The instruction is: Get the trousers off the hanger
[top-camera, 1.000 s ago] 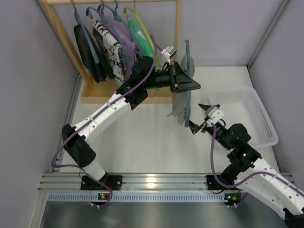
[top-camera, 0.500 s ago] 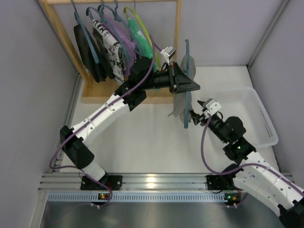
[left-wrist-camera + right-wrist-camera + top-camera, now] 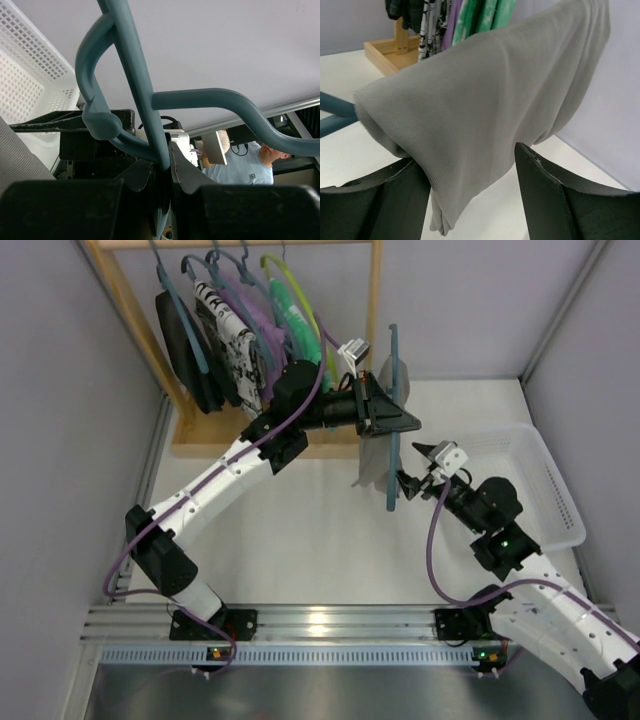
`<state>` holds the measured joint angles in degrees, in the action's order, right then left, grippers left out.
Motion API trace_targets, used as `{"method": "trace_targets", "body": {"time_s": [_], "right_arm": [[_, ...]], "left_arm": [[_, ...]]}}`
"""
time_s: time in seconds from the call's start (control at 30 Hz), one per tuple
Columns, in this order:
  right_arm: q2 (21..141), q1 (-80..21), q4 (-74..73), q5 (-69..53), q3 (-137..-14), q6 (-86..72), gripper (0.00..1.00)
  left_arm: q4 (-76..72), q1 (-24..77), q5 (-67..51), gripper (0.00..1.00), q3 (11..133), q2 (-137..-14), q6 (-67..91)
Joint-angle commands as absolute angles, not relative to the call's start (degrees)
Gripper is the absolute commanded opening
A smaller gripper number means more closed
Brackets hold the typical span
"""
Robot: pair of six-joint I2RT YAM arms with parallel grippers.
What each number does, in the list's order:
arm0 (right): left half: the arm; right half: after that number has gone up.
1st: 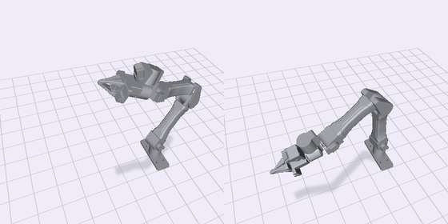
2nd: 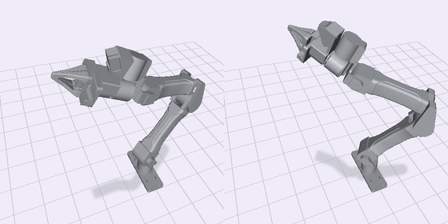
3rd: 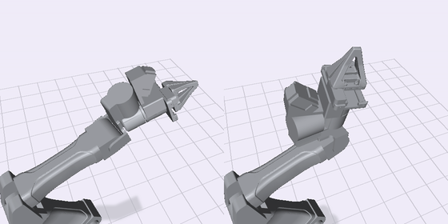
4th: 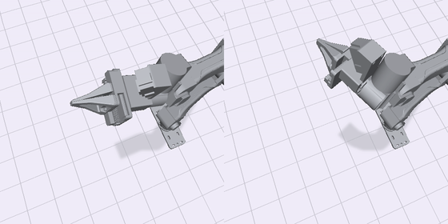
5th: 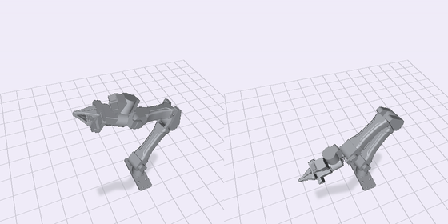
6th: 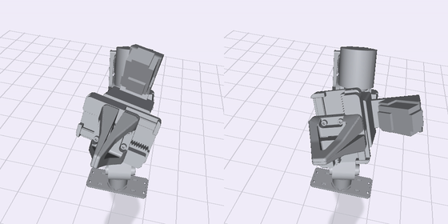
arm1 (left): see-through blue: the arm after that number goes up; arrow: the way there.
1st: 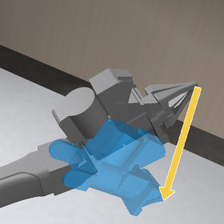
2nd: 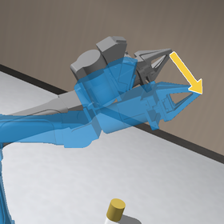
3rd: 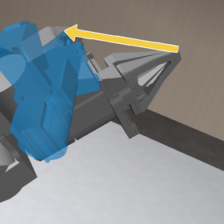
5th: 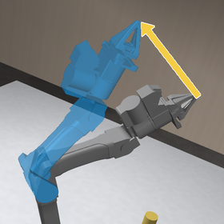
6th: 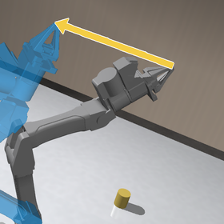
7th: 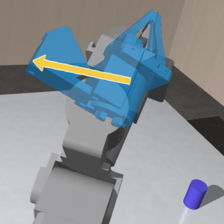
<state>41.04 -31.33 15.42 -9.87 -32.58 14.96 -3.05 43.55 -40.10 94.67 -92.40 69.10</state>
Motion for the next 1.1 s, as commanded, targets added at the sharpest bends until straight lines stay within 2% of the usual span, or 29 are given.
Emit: {"method": "trace_targets", "body": {"time_s": [0.0,0.3,0.5,0.67,0.97,1.07], "right_arm": [[39.03,-30.85,15.30,-15.99,-35.59,15.38,0.65],[36.91,-30.85,11.69,-17.31,-34.89,17.14,0.65],[39.37,-30.68,15.02,-12.48,-34.10,16.79,0.64],[39.73,-28.13,14.86,-14.94,-34.72,16.52,0.65],[36.74,-27.86,9.58,-18.46,-33.93,20.21,0.76],[36.30,-27.77,8.79,-18.54,-32.26,21.71,0.85]], "left_arm": [[-11.87,43.77,-40.78,0.00,95.19,-89.21,67.68],[-11.78,43.77,-40.69,0.00,95.36,-89.65,67.68],[-11.86,43.77,-40.87,0.00,95.36,-89.74,67.68],[-11.87,43.77,-41.13,0.00,94.40,-89.12,67.50],[-12.39,43.68,-41.40,0.00,95.45,-89.91,67.68],[-12.48,43.59,-41.48,0.00,96.94,-90.26,67.68]]}}
